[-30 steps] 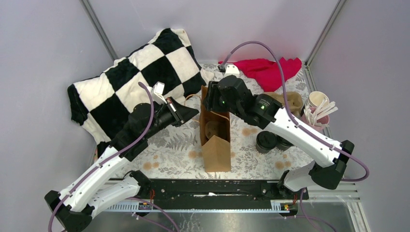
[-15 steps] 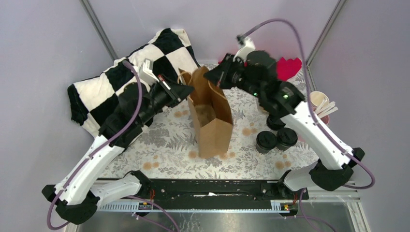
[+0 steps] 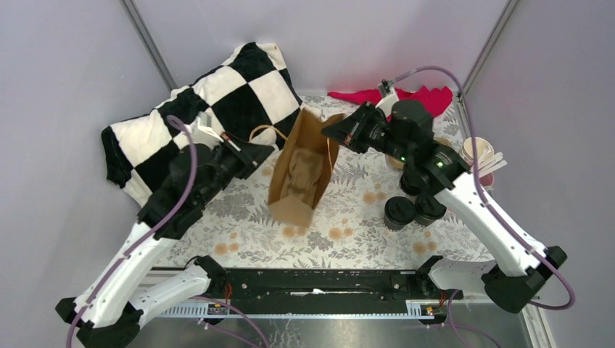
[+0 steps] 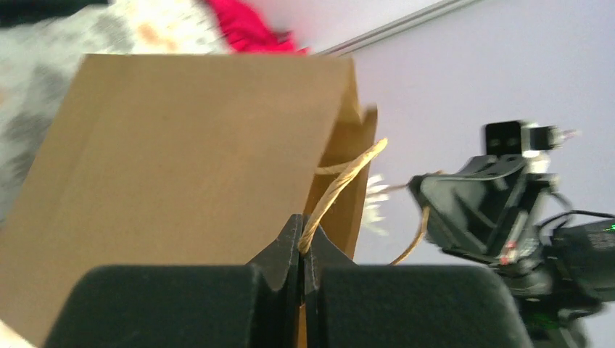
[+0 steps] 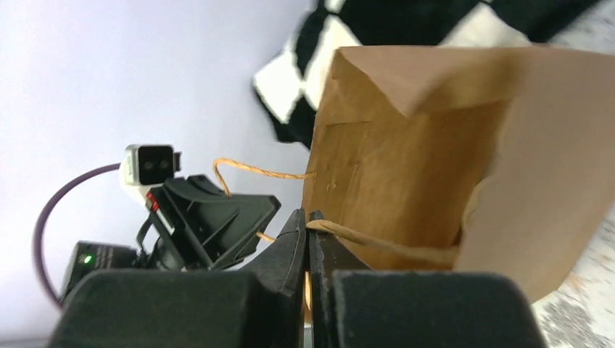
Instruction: Pack the takeout coffee
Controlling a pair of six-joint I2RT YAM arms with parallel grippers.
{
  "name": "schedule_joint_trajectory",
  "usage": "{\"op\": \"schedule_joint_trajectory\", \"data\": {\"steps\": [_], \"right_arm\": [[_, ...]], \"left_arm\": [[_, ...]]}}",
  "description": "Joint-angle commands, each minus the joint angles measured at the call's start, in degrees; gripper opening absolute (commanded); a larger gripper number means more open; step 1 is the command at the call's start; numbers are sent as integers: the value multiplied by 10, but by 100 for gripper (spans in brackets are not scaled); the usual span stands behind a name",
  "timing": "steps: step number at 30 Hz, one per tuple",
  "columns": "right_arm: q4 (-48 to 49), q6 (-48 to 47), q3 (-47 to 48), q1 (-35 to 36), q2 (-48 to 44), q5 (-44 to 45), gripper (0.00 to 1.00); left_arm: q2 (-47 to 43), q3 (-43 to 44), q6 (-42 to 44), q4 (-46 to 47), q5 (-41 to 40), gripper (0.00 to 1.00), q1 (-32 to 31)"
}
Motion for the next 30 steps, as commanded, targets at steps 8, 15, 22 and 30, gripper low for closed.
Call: {"op": "schedule_joint_trajectory", "data": {"steps": [8, 15, 22, 30], "right_arm": [[-10, -27, 113, -48, 69, -129, 0], [93, 55, 10, -80, 22, -209, 0], [343, 222, -122, -180, 40, -446, 0], [315, 166, -113, -231, 78, -587, 8]], "left_arm": [[75, 165, 63, -77, 126, 0, 91], [48, 151, 36, -107, 56, 0, 91], [3, -6, -37, -34, 82, 0, 97], [-20, -45, -77, -20, 105, 0, 117]]}}
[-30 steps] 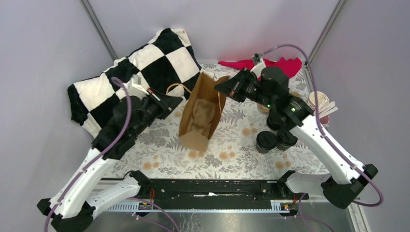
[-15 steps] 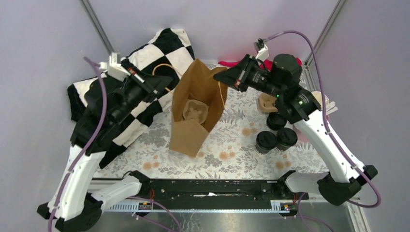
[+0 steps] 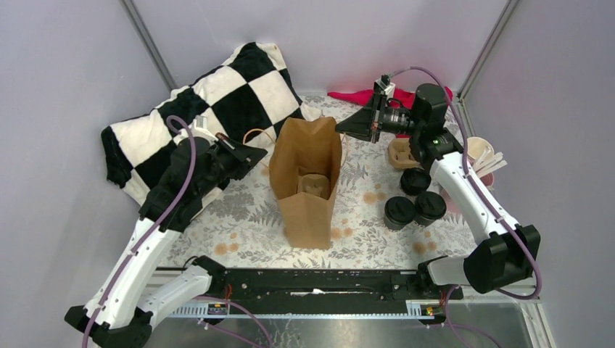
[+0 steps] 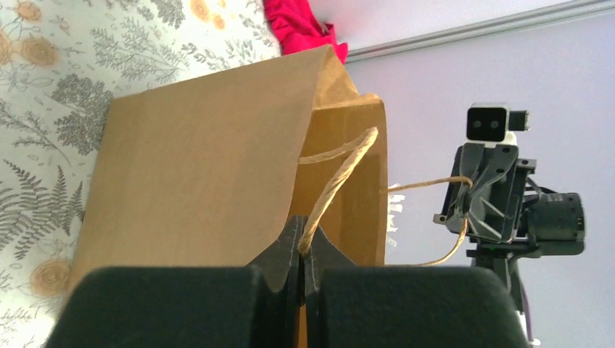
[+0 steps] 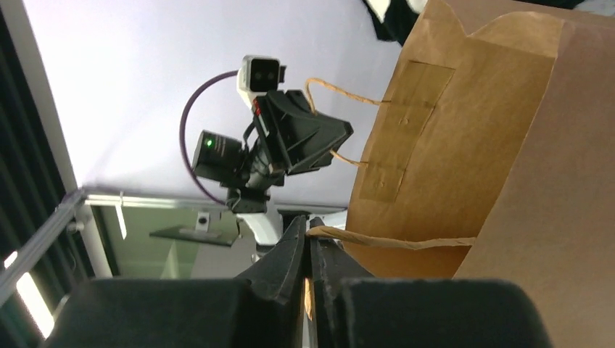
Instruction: Pack the takeout coffee
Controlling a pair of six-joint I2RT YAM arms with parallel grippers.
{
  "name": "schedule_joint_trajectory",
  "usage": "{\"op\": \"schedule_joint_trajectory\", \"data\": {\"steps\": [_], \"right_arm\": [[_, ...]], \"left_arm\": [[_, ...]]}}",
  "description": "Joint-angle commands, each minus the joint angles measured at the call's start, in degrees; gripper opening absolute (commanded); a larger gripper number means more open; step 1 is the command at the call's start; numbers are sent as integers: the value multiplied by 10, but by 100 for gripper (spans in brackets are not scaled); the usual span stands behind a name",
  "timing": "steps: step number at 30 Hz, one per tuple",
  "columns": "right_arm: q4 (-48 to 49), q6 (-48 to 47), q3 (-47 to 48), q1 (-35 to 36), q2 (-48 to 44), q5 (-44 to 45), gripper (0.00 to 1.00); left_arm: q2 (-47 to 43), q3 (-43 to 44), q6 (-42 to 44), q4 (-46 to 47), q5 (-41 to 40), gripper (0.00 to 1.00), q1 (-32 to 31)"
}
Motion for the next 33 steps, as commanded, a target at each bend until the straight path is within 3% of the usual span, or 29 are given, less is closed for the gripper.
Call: {"op": "schedule_joint_trajectory", "data": {"steps": [1, 3, 6, 9, 11, 15, 19, 21, 24, 27, 30, 33], "right_arm": [[76, -3, -11, -13, -14, -118, 10], [23, -41, -28, -19, -27, -101, 13], [-171, -168, 4, -19, -35, -43, 22], [-302, -247, 45, -19, -37, 0, 32], [-356, -283, 77, -18, -34, 26, 37], [-417, -309, 127, -12, -17, 45, 50], [-522, -373, 240, 13, 23, 80, 67], [-573, -394, 289, 29, 45, 113, 69], [-646, -425, 361, 68, 86, 183, 71], [-704, -445, 414, 108, 114, 253, 72], [-720, -449, 455, 154, 129, 311, 82], [-735, -437, 509, 199, 154, 375, 85]], "left_arm": [[-39, -19, -54, 44, 12, 0, 9], [-61, -54, -80, 53, 15, 0, 9], [-81, -93, -100, 72, 26, 0, 9], [-75, -86, -83, 69, 37, 0, 9], [-61, -65, -58, 57, 40, 6, 9], [-9, 10, 10, -1, 41, 24, 9], [46, 103, 82, -73, 30, 57, 9], [71, 138, 105, -104, 28, 70, 10], [103, 180, 123, -146, 18, 80, 10], [123, 201, 134, -168, 9, 82, 14], [129, 209, 142, -177, 6, 82, 22], [125, 211, 150, -185, -5, 78, 27]]}}
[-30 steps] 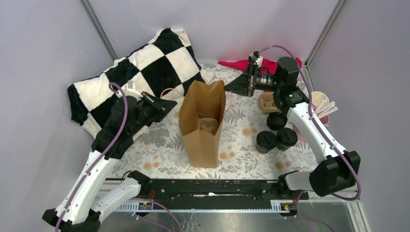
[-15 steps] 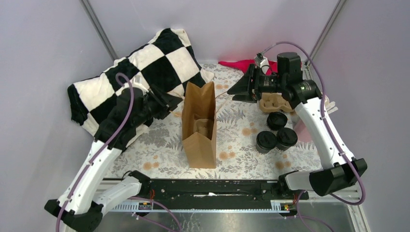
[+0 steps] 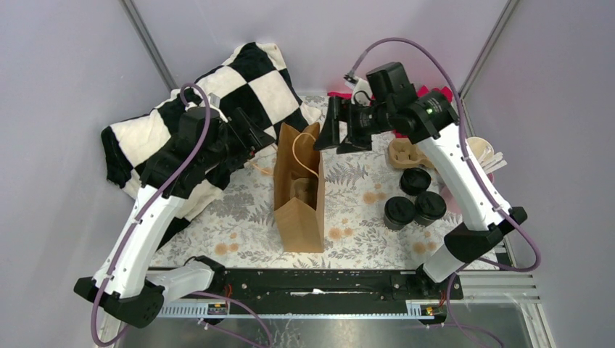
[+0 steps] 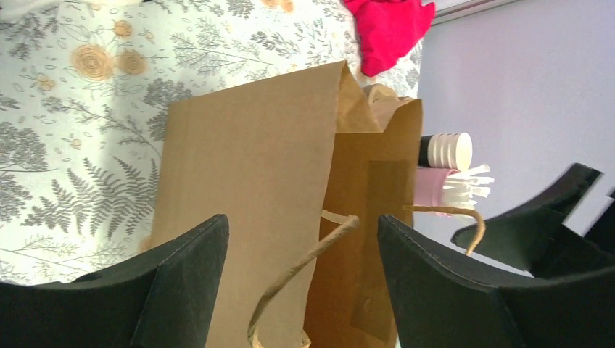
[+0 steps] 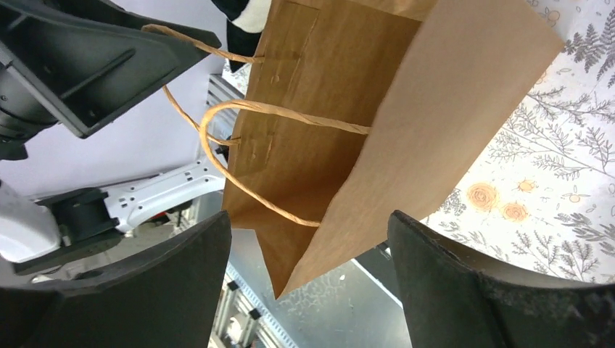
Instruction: Pack the takeout coffee
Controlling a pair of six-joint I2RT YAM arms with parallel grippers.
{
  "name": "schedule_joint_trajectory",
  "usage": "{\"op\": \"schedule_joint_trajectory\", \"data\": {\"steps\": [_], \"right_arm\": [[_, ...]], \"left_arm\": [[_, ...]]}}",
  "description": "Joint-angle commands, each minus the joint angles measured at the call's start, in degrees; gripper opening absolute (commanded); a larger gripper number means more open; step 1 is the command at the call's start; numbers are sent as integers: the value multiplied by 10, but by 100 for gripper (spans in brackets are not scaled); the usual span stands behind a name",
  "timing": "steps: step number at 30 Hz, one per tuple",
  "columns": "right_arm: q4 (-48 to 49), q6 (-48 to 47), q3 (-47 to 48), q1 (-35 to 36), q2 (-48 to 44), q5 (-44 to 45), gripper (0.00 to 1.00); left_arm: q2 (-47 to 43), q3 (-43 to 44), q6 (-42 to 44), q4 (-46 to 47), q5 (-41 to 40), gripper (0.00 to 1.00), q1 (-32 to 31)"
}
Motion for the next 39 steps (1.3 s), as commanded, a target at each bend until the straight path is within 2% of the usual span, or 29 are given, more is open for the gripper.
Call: {"op": "schedule_joint_trajectory", "data": {"steps": [1, 9, 15, 16, 17, 20, 22, 24, 26, 28, 29, 32, 34, 36, 39], "right_arm": [[-49, -8, 81, 66, 24, 129, 86], [-62, 23, 181, 177, 93, 274, 84], [-93, 2, 280, 227, 165, 347, 81], [-94, -4, 285, 235, 171, 378, 77], [-94, -9, 285, 241, 174, 405, 68], [-86, -21, 277, 244, 171, 439, 56], [-88, -19, 283, 244, 158, 462, 42], [-81, -18, 274, 243, 123, 458, 34], [-36, -30, 208, 240, 64, 416, 30], [43, -19, 99, 206, -7, 337, 10], [100, -1, 31, 167, -44, 251, 0], [374, 112, -229, 55, -152, -32, 0], [601, 238, -373, 9, -192, -146, 0], [787, 389, -489, -24, -208, -196, 0], [962, 508, -588, -59, -213, -211, 0]], "left_arm": [[-10, 24, 27, -19, -24, 75, 9], [-10, 25, 41, -14, -21, 55, 20], [-6, 20, 56, -12, -23, 46, 24], [-5, 18, 57, -12, -23, 44, 24], [-6, 16, 58, -12, -24, 41, 24], [-9, 9, 61, -12, -28, 37, 25], [-11, 7, 62, -12, -41, 31, 27], [-13, 4, 62, -12, -45, 27, 29], [-19, -5, 53, -11, -40, 21, 32], [-28, -21, 40, -2, -25, 16, 35], [-32, -32, 31, 5, -11, 13, 38], [-50, -69, 6, 40, 30, 5, 46], [-64, -97, -17, 63, 60, 2, 50], [-81, -132, -42, 89, 87, 0, 55], [-110, -187, -75, 128, 114, 0, 60]]}}
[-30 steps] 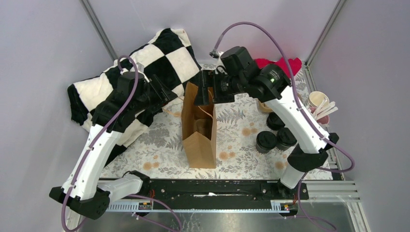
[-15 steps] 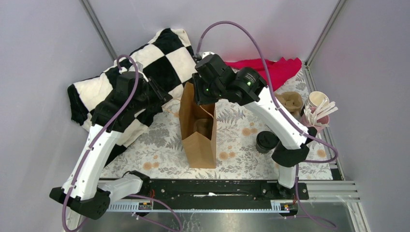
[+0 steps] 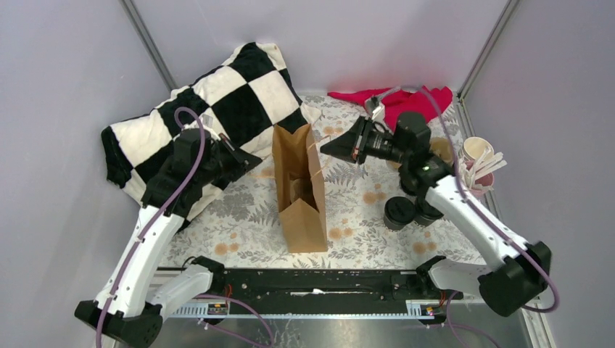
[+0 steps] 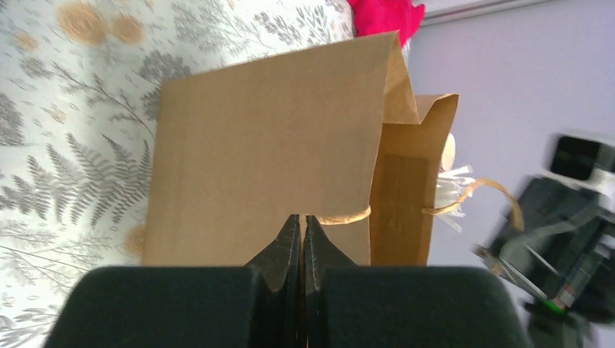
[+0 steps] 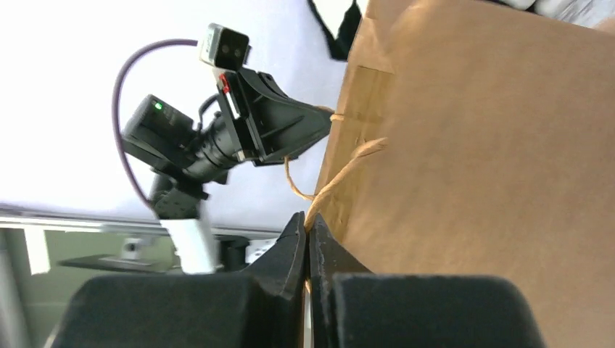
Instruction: Pack the takeout coffee
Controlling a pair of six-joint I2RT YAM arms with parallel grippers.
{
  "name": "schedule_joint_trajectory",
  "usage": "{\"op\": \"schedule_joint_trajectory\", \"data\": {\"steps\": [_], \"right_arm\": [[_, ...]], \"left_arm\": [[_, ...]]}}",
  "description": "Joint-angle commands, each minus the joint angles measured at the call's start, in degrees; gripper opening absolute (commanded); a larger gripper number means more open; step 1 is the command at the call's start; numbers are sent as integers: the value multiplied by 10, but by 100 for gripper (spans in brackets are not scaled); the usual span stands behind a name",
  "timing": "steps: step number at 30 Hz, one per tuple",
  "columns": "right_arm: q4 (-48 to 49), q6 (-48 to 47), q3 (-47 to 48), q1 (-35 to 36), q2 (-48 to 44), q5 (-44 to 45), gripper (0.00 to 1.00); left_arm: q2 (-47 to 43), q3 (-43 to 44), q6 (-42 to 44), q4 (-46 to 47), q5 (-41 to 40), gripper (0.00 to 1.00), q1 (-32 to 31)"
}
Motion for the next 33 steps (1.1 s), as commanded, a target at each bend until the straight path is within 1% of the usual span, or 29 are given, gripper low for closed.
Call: {"op": "schedule_joint_trajectory", "data": {"steps": [1, 4, 5, 6, 7, 8, 9, 11, 12, 13, 16, 18, 20, 23, 25, 27, 28, 30, 33], "right_arm": [[417, 264, -134, -41, 22, -160, 1], [494, 318, -197, -68, 32, -161, 2], [507, 324, -210, -79, 32, -166, 2], [499, 318, -216, -90, 30, -173, 4], [468, 301, -217, -100, 26, -179, 10], [421, 271, -214, -106, 24, -186, 21], [364, 222, -203, -108, 25, -196, 26], [239, 122, -176, -109, 32, -203, 28], [188, 88, -166, -108, 36, -202, 27], [176, 72, -160, -108, 38, -200, 25], [152, 47, -145, -106, 47, -192, 9], [104, 15, -127, -97, 51, -173, 7], [48, -25, -108, -78, 58, -141, 8], [-59, -89, -64, -24, 88, -89, 16], [-110, -127, -25, 5, 111, -58, 23], [-180, -168, 21, 9, 121, -23, 25], [-225, -187, 41, 9, 119, 3, 28], [-297, -230, 85, 9, 114, 51, 40], [-402, -283, 150, 9, 115, 76, 51]], "left_arm": [[-42, -76, -62, 80, 69, 0, 9], [-61, -126, -88, 105, 94, 0, 13], [-69, -142, -99, 114, 98, 0, 15], [-75, -155, -102, 123, 100, 0, 16], [-81, -165, -105, 128, 100, 0, 18], [-84, -172, -106, 131, 102, 0, 19], [-85, -177, -105, 134, 105, 0, 20], [-79, -184, -105, 142, 116, 0, 20], [-76, -186, -105, 145, 121, 0, 20], [-73, -187, -104, 149, 124, 0, 20], [-73, -187, -104, 159, 129, 0, 21], [-73, -183, -106, 170, 139, 0, 21], [-70, -180, -107, 185, 151, 0, 20], [-64, -177, -108, 217, 172, 0, 20], [-58, -178, -114, 238, 190, 0, 21], [-53, -180, -119, 252, 200, 0, 20], [-51, -179, -119, 256, 202, 0, 21], [-52, -177, -118, 256, 201, 0, 20], [-53, -174, -116, 252, 202, 0, 20]]}}
